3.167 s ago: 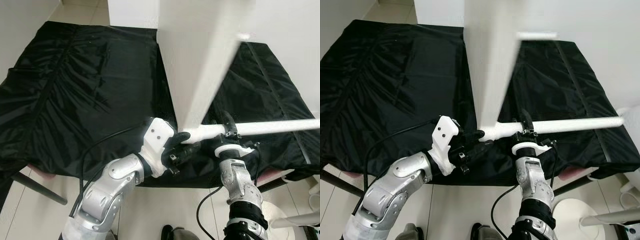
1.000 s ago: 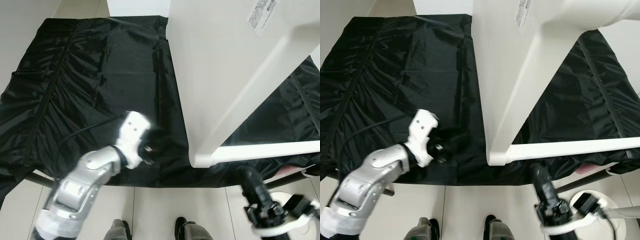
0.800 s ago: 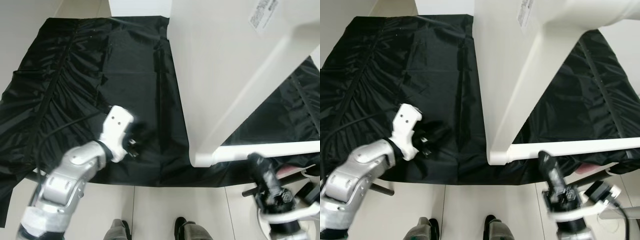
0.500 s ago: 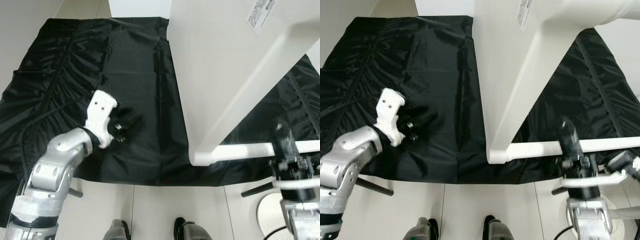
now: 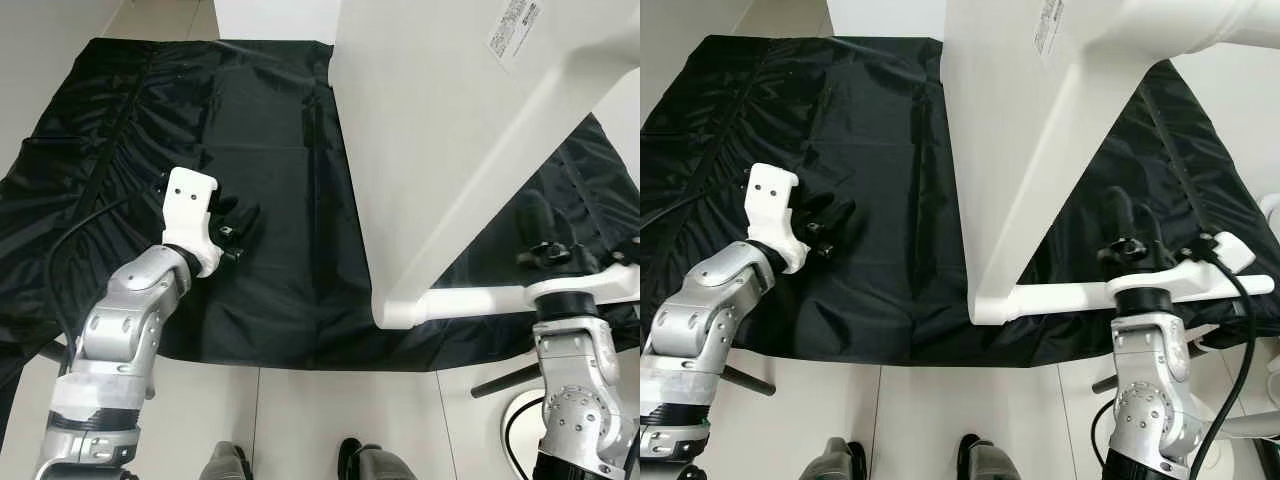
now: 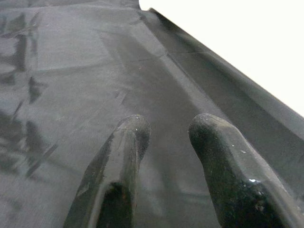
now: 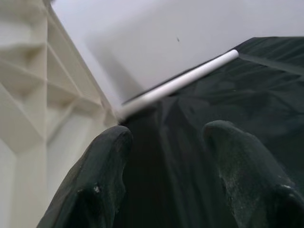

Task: Building children table

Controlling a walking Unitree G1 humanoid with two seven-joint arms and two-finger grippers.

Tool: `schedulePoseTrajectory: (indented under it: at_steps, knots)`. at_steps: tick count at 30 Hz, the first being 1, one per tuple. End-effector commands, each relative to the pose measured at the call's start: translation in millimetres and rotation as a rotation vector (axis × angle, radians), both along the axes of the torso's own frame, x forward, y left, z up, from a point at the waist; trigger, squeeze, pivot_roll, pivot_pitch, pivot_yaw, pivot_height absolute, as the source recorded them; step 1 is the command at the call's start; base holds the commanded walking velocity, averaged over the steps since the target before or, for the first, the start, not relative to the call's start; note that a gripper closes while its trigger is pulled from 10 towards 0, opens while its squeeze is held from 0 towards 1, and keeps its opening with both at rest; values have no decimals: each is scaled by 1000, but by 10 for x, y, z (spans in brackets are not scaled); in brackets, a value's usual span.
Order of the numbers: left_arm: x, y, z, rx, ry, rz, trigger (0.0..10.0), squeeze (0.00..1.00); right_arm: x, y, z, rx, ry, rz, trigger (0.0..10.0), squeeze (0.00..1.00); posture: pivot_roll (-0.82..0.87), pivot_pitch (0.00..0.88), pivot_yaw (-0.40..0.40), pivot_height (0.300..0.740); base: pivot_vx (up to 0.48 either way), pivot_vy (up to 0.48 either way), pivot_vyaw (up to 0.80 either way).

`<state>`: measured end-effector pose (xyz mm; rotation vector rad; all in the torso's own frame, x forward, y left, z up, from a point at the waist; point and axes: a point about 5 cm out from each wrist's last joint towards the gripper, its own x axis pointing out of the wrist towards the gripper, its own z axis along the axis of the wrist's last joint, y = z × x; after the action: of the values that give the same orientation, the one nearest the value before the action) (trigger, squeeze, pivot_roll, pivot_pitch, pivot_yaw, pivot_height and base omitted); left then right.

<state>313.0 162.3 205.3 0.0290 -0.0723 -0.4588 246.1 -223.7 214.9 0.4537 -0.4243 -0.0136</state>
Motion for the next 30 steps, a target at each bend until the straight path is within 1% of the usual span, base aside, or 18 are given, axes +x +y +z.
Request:
schedulePoseTrajectory:
  at_steps: [1, 2, 3, 6, 7, 9, 11, 14, 15, 16, 17, 18, 20, 23, 25, 26, 29, 30]
  knots:
    - [-76, 41, -7, -17, -15, -40, 10000, 0, -31, -14, -58, -83, 42, -64, 10000, 0, 33, 171, -45, 740, 0, 0, 0]
    - [-76, 41, -7, -17, -15, -40, 10000, 0, -31, -14, -58, -83, 42, -64, 10000, 0, 33, 171, -45, 740, 0, 0, 0]
    - [-79, 70, -7, -29, -21, -6, 10000, 0, -30, -17, -82, -127, 64, -106, 10000, 0, 33, 171, -45, 740, 0, 0, 0]
    - [-77, 74, -6, -33, -22, 1, 10000, 0, -28, -15, -86, -137, 67, -114, 10000, 0, 33, 171, -45, 740, 0, 0, 0]
    - [-57, 79, -39, -100, -10, 112, 10000, 0, 20, 9, -178, -172, 125, -197, 10000, 0, 49, 162, -60, 740, 0, 0, 0]
    - [-54, 74, -63, -125, 2, 144, 10000, 0, 38, 28, -212, -189, 144, -220, 10000, 0, 49, 162, -60, 740, 0, 0, 0]
    - [-58, 63, -83, -119, -25, 205, 10000, 0, 69, 74, -252, -231, 156, -259, 10000, 0, 52, 156, -64, 740, 0, 0, 0]
    - [-93, 33, -144, -152, -32, 297, 10000, 0, 88, 189, -348, -219, 164, -242, 10000, 0, 66, 148, -70, 740, 0, 0, 0]
    - [-93, 33, -144, -152, -32, 297, 10000, 0, 88, 189, -348, -219, 164, -242, 10000, 0, 66, 148, -70, 740, 0, 0, 0]
    - [-133, 49, -200, -152, -47, 371, 10000, 0, 62, 220, -425, -245, 176, -263, 10000, 0, 69, 144, -66, 740, 0, 0, 0]
    - [-133, 49, -200, -152, -47, 371, 10000, 0, 62, 220, -425, -245, 176, -263, 10000, 0, 69, 144, -66, 740, 0, 0, 0]
    - [-159, 61, -237, -114, -62, 406, 10000, 0, 51, 230, -473, -257, 185, -268, 10000, 0, 69, 141, -64, 740, 0, 0, 0]
    - [-187, 95, -329, -119, -48, 465, 10000, 0, 51, 281, -555, -270, 200, -245, 10000, 0, 68, 125, -54, 740, 0, 0, 0]
    - [-197, 102, -363, -122, -45, 478, 10000, 0, 55, 306, -582, -290, 201, -246, 10000, 0, 66, 114, -44, 740, 0, 0, 0]
    - [-202, 84, -367, -96, -80, 472, 10000, 0, 87, 347, -604, -315, 198, -244, 10000, 0, 65, 109, -41, 740, 0, 0, 0]
    - [-180, 88, -347, -104, -93, 469, 10000, 0, 120, 335, -612, -324, 205, -261, 10000, 0, 67, 91, -19, 740, 0, 0, 0]
    - [-142, 103, -318, -120, -93, 466, 10000, 0, 158, 307, -600, -340, 204, -287, 10000, 0, 64, 85, -5, 740, 0, 0, 0]
    - [-104, 115, -287, -128, -96, 463, 10000, 0, 204, 283, -590, -349, 203, -302, 10000, 0, 58, 81, 10, 740, 0, 0, 0]
